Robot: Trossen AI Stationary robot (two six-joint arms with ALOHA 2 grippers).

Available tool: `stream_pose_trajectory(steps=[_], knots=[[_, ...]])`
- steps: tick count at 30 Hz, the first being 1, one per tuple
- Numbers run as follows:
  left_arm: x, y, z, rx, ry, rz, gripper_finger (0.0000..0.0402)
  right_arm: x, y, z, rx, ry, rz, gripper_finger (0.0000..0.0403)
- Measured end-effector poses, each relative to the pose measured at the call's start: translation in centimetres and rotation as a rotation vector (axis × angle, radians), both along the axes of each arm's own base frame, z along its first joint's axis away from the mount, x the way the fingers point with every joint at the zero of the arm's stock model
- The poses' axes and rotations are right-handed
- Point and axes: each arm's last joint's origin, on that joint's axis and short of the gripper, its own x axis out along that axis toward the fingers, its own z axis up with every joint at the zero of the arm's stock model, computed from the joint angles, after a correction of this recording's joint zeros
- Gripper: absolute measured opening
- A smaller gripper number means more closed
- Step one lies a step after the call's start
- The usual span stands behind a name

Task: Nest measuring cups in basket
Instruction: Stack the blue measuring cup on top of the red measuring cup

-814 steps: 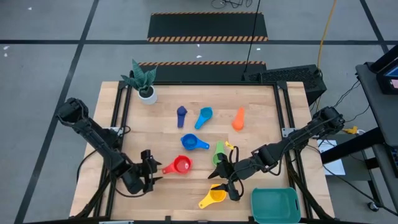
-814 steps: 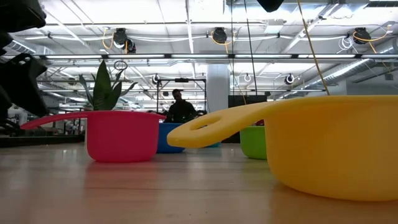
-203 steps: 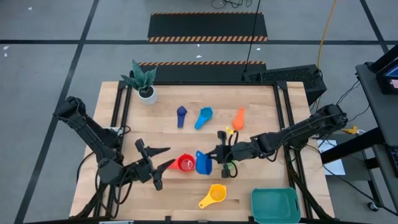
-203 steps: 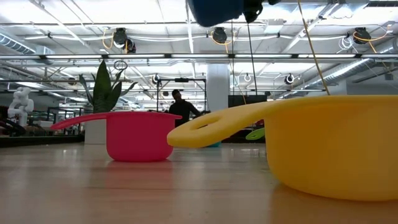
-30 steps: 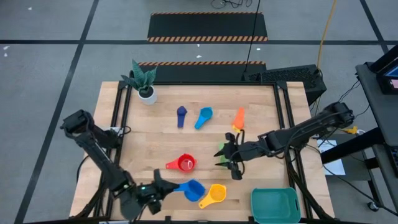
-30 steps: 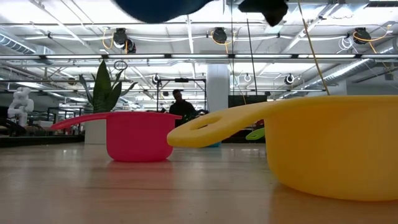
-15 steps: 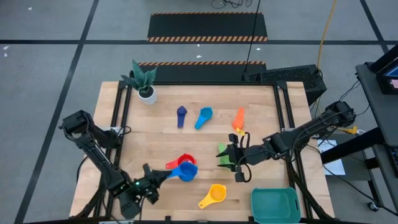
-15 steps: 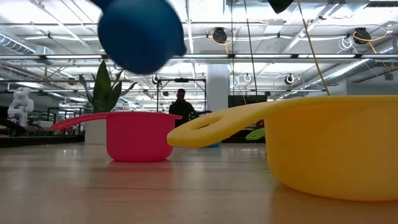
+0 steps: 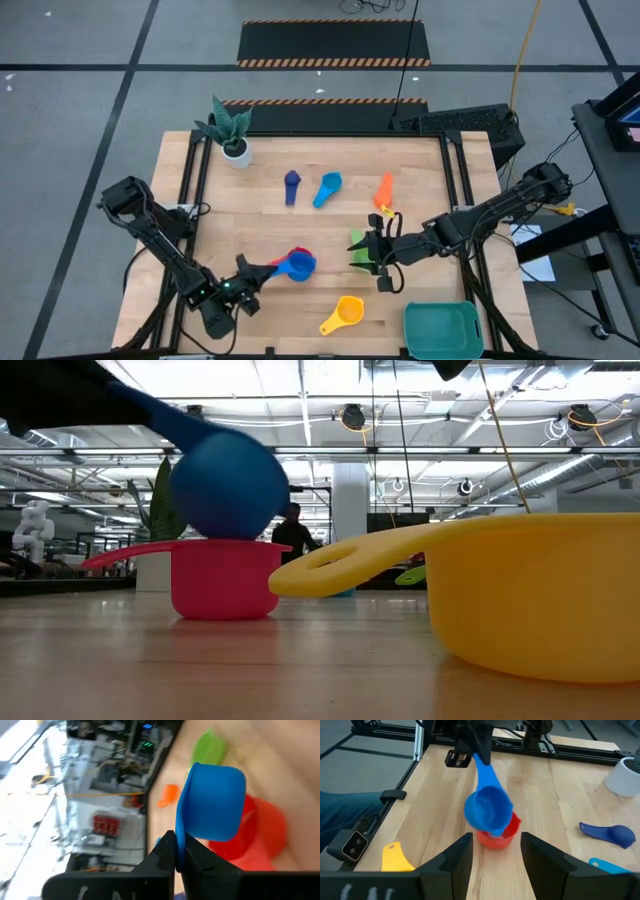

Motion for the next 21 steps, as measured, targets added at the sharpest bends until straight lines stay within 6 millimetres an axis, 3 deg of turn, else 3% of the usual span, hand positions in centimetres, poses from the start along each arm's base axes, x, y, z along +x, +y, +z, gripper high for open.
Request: stream_pose_trajectory(steps=[8, 21], knots=[[1.3, 1.1, -0.2, -0.091, 0.048, 0.0, 0.0025, 0.0, 0.0, 0.0, 0.001, 0.001, 0.002, 0.016], [1.5, 1.0, -0.4, -0.16, 0.077, -0.031, 0.0031, 0.0, 0.0, 0.0, 0.005, 0.006, 0.0, 0.016]])
